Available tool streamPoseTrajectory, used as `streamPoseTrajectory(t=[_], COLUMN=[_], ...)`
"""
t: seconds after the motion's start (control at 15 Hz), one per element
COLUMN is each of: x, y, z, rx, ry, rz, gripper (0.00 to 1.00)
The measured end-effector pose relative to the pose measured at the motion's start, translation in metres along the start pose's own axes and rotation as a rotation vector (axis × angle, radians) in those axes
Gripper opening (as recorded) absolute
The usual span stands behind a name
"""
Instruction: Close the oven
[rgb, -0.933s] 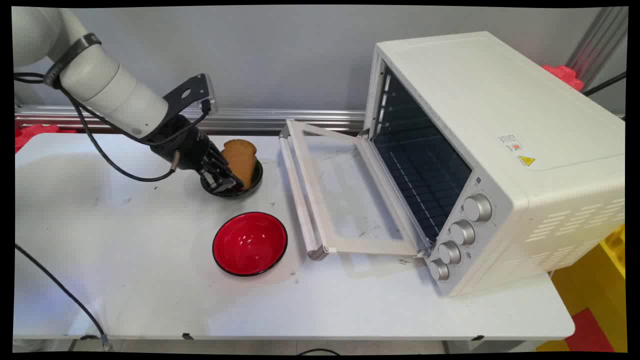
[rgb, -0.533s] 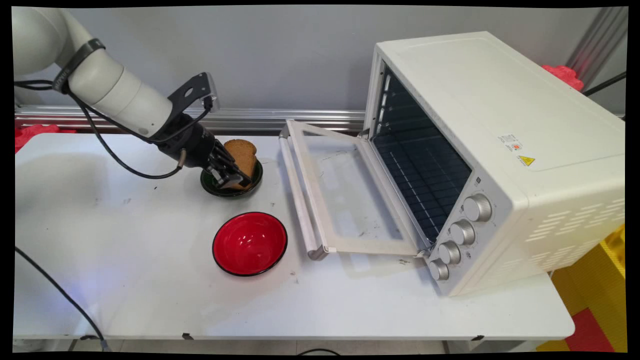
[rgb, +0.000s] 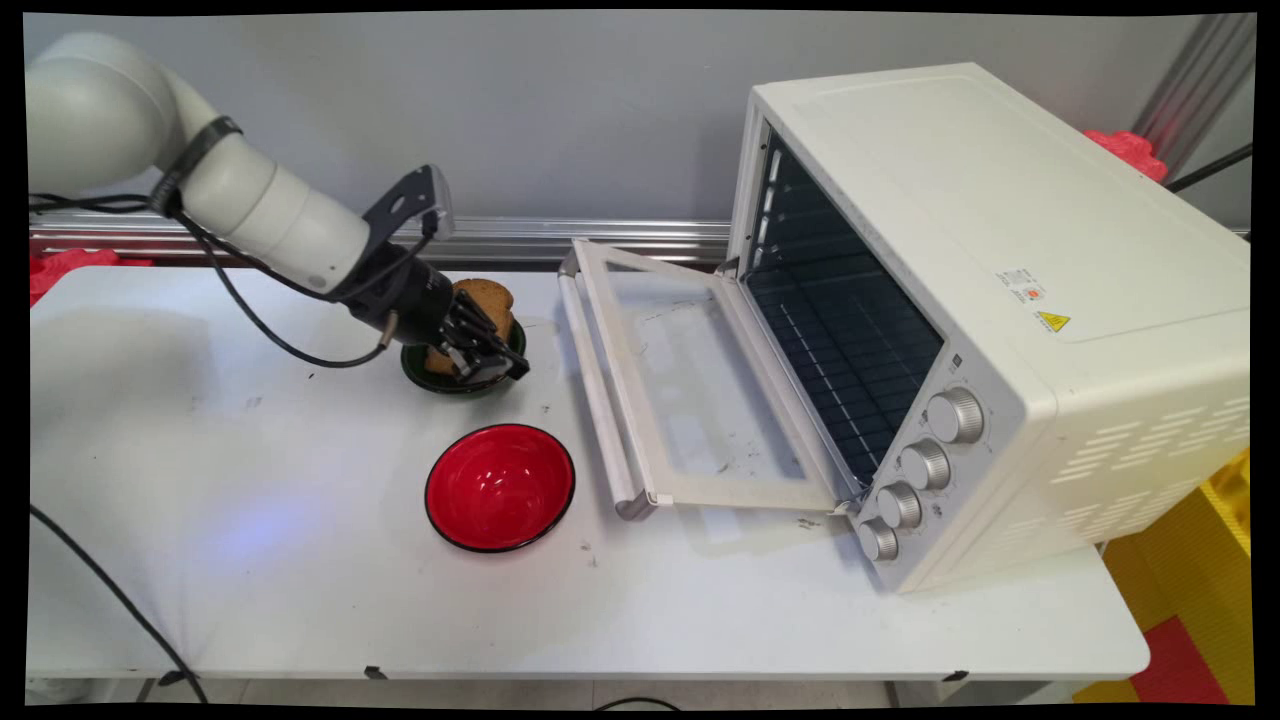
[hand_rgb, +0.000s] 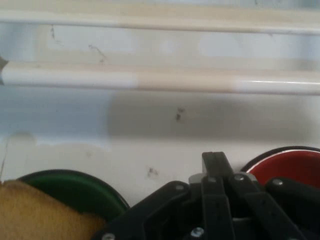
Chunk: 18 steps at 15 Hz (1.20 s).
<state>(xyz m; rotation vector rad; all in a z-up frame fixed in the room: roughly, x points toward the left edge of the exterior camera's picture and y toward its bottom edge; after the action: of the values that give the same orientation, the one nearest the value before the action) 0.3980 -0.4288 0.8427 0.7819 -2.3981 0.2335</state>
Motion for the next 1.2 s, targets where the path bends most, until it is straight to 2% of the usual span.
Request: streamPoseTrajectory(t=[0.67, 1.2], x=[-0.005, -0.005], y=[-0.009, -0.010], z=[0.054, 0.079], rx=[-0.034, -0.046], ry=[0.039, 0.056], rz=[0.047, 0.049], gripper=[0.00, 0.00])
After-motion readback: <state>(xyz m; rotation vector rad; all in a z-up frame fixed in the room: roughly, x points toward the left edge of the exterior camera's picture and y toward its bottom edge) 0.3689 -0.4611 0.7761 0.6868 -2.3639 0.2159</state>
